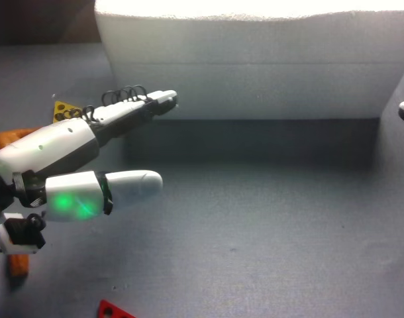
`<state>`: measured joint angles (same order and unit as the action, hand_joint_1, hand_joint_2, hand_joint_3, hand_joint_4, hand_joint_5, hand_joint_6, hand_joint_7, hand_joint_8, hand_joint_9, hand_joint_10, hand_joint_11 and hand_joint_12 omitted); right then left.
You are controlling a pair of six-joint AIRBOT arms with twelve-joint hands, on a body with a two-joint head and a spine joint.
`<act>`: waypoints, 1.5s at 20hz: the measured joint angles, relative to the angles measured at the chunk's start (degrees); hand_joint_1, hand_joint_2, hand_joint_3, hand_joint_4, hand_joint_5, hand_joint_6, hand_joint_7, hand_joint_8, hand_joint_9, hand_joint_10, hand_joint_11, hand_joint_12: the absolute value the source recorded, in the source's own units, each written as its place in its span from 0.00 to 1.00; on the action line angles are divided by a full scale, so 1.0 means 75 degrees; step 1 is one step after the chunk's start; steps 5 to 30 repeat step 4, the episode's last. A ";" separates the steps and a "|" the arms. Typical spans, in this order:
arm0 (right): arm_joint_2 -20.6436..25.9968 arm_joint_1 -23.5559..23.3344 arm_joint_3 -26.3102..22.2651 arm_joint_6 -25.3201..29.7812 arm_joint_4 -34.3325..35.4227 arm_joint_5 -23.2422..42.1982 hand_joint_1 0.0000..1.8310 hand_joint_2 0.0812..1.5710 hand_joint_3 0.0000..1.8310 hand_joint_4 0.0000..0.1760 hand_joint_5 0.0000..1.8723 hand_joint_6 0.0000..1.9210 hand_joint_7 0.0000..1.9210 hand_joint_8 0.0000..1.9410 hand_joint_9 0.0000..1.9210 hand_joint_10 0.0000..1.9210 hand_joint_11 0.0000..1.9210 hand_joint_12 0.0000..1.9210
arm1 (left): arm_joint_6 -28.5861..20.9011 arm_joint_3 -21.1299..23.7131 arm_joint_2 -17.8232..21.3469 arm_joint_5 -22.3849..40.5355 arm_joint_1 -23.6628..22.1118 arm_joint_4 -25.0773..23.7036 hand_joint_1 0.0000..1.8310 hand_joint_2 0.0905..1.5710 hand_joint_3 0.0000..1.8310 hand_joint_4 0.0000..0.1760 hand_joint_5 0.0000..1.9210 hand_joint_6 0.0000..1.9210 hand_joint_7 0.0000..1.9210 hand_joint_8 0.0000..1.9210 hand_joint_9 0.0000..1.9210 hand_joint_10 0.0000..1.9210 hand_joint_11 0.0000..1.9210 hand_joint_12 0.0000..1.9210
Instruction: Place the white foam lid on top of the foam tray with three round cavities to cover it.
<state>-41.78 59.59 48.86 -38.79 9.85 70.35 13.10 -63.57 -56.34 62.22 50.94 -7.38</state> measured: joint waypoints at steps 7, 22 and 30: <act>-0.0096 -0.0108 0.0047 0.0000 -0.0099 -0.0108 0.20 0.80 0.00 0.07 0.00 0.00 0.00 0.00 0.00 0.00 0.00 0.32 | -0.0070 -0.0111 -0.0093 -0.0076 -0.0125 0.0017 0.13 0.80 0.00 0.00 0.00 0.00 0.00 0.00 0.00 0.00 0.00 0.00; -0.0096 -0.0108 0.0047 0.0000 -0.0099 -0.0108 0.20 0.80 0.00 0.07 0.00 0.00 0.00 0.00 0.00 0.00 0.00 0.32 | -0.0070 -0.0111 -0.0093 -0.0076 -0.0125 0.0017 0.13 0.80 0.00 0.00 0.00 0.00 0.00 0.00 0.00 0.00 0.00 0.00; -0.0096 -0.0108 0.0047 0.0000 -0.0099 -0.0108 0.20 0.80 0.00 0.07 0.00 0.00 0.00 0.00 0.00 0.00 0.00 0.32 | -0.0070 -0.0111 -0.0093 -0.0076 -0.0125 0.0017 0.13 0.80 0.00 0.00 0.00 0.00 0.00 0.00 0.00 0.00 0.00 0.00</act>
